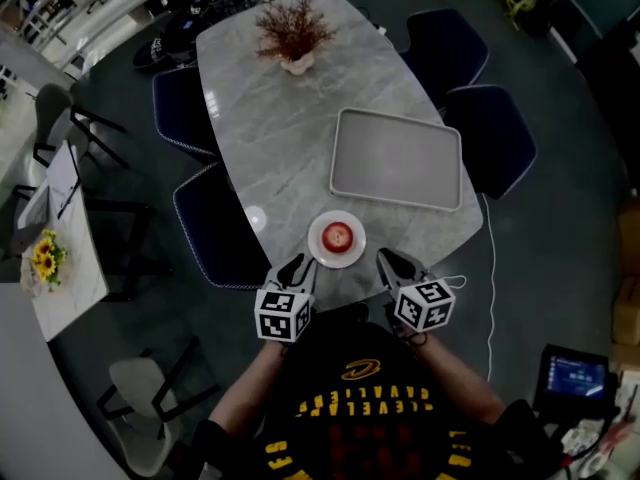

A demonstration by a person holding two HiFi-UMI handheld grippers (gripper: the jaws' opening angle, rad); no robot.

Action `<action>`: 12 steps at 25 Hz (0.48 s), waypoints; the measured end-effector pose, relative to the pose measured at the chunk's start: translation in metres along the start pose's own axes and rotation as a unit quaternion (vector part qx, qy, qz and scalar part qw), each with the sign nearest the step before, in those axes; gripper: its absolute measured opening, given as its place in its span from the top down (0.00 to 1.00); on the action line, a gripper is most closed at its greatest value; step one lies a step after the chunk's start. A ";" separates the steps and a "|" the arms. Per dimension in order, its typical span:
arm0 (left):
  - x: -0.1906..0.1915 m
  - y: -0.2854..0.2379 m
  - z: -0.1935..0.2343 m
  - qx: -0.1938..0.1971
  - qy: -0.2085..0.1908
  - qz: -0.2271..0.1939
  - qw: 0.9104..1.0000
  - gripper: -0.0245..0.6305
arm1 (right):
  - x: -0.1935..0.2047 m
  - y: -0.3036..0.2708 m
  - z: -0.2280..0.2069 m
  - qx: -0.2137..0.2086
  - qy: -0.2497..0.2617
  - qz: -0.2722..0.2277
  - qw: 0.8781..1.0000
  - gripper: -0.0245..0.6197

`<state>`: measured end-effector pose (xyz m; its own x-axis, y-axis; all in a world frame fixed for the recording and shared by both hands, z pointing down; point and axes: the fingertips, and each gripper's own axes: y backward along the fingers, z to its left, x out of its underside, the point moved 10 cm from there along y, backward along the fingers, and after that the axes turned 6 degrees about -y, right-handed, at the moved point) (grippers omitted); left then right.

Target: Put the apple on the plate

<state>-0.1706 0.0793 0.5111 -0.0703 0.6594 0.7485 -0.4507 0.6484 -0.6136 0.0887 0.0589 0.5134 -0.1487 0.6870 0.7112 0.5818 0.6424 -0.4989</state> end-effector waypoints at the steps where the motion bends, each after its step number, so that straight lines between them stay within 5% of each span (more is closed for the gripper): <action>1: 0.003 -0.007 0.006 0.001 0.010 0.010 1.000 0.82 | 0.003 -0.006 -0.003 0.003 -0.006 0.006 1.000 0.93; 2: 0.006 -0.014 0.012 0.004 0.020 0.020 1.000 0.82 | 0.007 -0.013 -0.005 0.006 -0.012 0.012 1.000 0.87; 12: 0.029 -0.068 0.054 0.041 0.103 0.107 0.988 0.75 | 0.033 -0.050 -0.028 0.062 -0.064 0.070 0.994 0.86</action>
<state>-0.1904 0.0343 0.5881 0.0071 0.8465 0.5323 -0.5169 0.4588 -0.7227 0.0768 0.0405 0.5755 -0.1780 0.8047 0.5664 0.5016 0.5694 -0.6513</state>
